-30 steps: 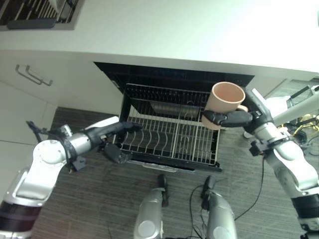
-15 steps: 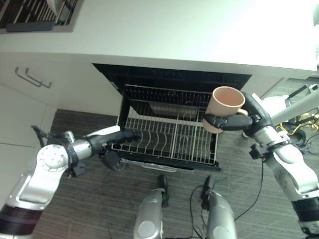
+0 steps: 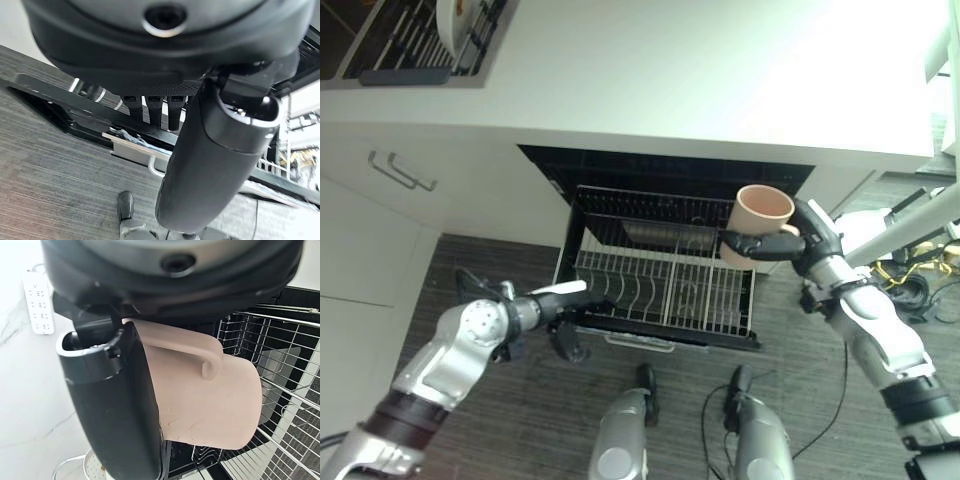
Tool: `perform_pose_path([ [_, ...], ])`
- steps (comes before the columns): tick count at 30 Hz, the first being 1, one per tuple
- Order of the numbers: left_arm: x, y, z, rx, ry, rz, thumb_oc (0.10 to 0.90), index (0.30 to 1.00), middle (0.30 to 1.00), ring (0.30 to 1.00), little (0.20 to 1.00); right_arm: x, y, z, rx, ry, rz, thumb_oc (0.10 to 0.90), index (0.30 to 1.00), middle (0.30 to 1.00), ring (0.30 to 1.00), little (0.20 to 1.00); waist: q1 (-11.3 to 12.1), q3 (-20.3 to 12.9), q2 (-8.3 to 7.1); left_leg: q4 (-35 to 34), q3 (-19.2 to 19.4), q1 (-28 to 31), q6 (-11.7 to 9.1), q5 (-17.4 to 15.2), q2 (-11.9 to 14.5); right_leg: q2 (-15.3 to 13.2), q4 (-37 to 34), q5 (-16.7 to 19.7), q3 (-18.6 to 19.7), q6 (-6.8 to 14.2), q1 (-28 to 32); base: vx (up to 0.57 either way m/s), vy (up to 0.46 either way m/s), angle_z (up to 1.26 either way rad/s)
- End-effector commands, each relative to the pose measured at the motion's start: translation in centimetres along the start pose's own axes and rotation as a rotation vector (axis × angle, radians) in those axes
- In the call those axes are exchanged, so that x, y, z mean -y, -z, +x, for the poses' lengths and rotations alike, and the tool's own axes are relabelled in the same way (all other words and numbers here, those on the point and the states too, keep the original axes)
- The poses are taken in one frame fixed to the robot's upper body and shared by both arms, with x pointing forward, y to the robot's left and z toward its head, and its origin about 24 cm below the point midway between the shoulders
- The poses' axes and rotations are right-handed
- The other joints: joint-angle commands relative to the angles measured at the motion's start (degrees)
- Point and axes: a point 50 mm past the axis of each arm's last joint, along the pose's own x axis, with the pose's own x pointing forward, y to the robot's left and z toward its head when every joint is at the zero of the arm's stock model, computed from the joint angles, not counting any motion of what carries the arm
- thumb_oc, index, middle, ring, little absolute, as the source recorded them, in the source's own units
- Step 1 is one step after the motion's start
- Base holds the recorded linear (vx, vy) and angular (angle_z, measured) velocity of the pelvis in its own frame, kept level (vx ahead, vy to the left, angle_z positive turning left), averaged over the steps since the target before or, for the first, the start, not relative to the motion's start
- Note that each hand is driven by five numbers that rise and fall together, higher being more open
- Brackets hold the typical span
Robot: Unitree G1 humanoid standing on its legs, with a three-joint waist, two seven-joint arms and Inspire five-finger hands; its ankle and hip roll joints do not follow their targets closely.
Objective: Place the dishes in the dishwasher.
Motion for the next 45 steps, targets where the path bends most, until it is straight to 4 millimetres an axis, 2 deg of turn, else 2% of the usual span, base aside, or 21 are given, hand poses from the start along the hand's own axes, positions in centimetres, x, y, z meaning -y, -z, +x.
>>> perform_pose_path([
  [1,-0.7,-1.0,-0.2,0.028,-0.056,0.103,0.800,0.900,0.900,0.900,0.900,-0.6,-4.5,1.5,0.218,-0.007,0.004,0.400,0.300,0.300,0.300,0.300,0.10,-5.71,-2.42,-2.04,-0.96,2.35,-4.40,-1.96,2.62,-5.80,2.11,-5.38,2.01,8.88,3.62,0.01,-0.016,0.03],
  [8,-0.1,-1.2,1.1,0.026,-0.019,0.104,0.800,0.900,0.900,0.900,0.900,0.4,-2.6,2.9,0.071,0.055,0.061,0.400,0.300,0.300,0.300,0.300,1.07,-5.81,-2.44,-2.04,-1.61,2.13,-4.55,-1.92,2.56,-5.85,2.11,-5.33,1.76,8.85,3.70,0.01,-0.004,0.01],
  [19,0.2,-2.1,2.3,0.061,0.031,0.096,0.800,0.900,0.900,0.900,0.900,2.2,0.0,5.2,-0.203,0.141,0.037,0.400,0.300,0.300,0.300,0.300,3.51,-5.62,-1.97,-2.04,-2.97,1.87,-5.19,-2.02,2.51,-6.24,2.11,-5.68,0.42,8.78,4.31,0.00,0.000,0.00],
  [23,0.1,-2.5,2.5,0.081,0.031,0.083,0.800,0.900,0.900,0.900,0.900,2.3,0.5,5.7,-0.264,0.153,0.050,0.400,0.300,0.300,0.300,0.300,4.20,-5.24,-1.62,-2.04,-3.26,1.47,-5.27,-1.86,2.30,-6.40,2.11,-5.55,-0.11,8.71,4.25,-0.02,-0.003,0.03],
  [26,0.0,-3.2,2.9,0.109,0.025,0.066,0.800,0.900,0.900,0.900,0.900,2.2,1.6,6.1,-0.352,0.172,0.095,0.400,0.300,0.300,0.300,0.300,4.90,-4.98,-1.21,-2.04,-3.46,1.36,-5.14,-1.97,1.81,-6.48,2.11,-5.60,-0.58,8.57,4.35,-0.02,0.004,0.05],
  [40,-0.5,-4.3,3.1,0.167,0.000,0.024,0.800,0.900,0.900,0.900,0.900,1.7,3.1,6.5,-0.466,0.203,0.120,0.400,0.300,0.300,0.300,0.300,6.18,-4.03,-0.15,-2.04,-4.33,0.70,-4.92,-1.84,1.02,-6.89,2.11,-5.28,-1.35,8.48,4.03,-0.01,0.011,0.04],
  [41,-0.6,-4.4,3.1,0.171,-0.006,0.022,0.800,0.900,0.900,0.900,0.900,1.8,3.2,6.5,-0.471,0.213,0.109,0.521,0.481,0.481,0.481,0.481,6.33,-3.88,-0.04,-2.04,-4.47,0.50,-4.91,-1.80,0.95,-6.98,2.11,-5.25,-1.43,8.50,3.92,0.00,0.000,0.00],
  [42,-0.6,-4.4,3.1,0.171,-0.006,0.022,0.800,0.900,0.900,0.900,0.900,1.9,3.1,6.4,-0.470,0.216,0.105,0.565,0.547,0.547,0.547,0.547,6.35,-3.86,-0.03,-2.04,-4.49,0.47,-4.91,-1.79,0.94,-6.99,2.11,-5.24,-1.44,8.51,3.92,0.00,0.000,0.00],
  [43,-0.7,-4.4,3.1,0.172,-0.007,0.023,0.800,0.900,0.900,0.900,0.900,2.1,3.1,6.4,-0.466,0.232,0.087,0.800,0.900,0.900,0.900,0.900,6.45,-3.75,0.02,-2.04,-4.57,0.38,-4.93,-1.76,0.93,-7.06,2.11,-5.20,-1.52,8.55,3.90,0.00,0.000,0.00],
  [45,-0.7,-4.5,3.1,0.173,-0.006,0.024,0.800,0.900,0.900,0.900,0.900,2.5,2.9,6.5,-0.459,0.253,0.074,0.800,0.900,0.900,0.900,0.900,6.63,-3.63,0.09,-2.04,-4.79,0.31,-4.95,-1.73,0.89,-7.13,2.11,-5.13,-1.67,8.61,3.94,0.00,0.000,0.00],
])
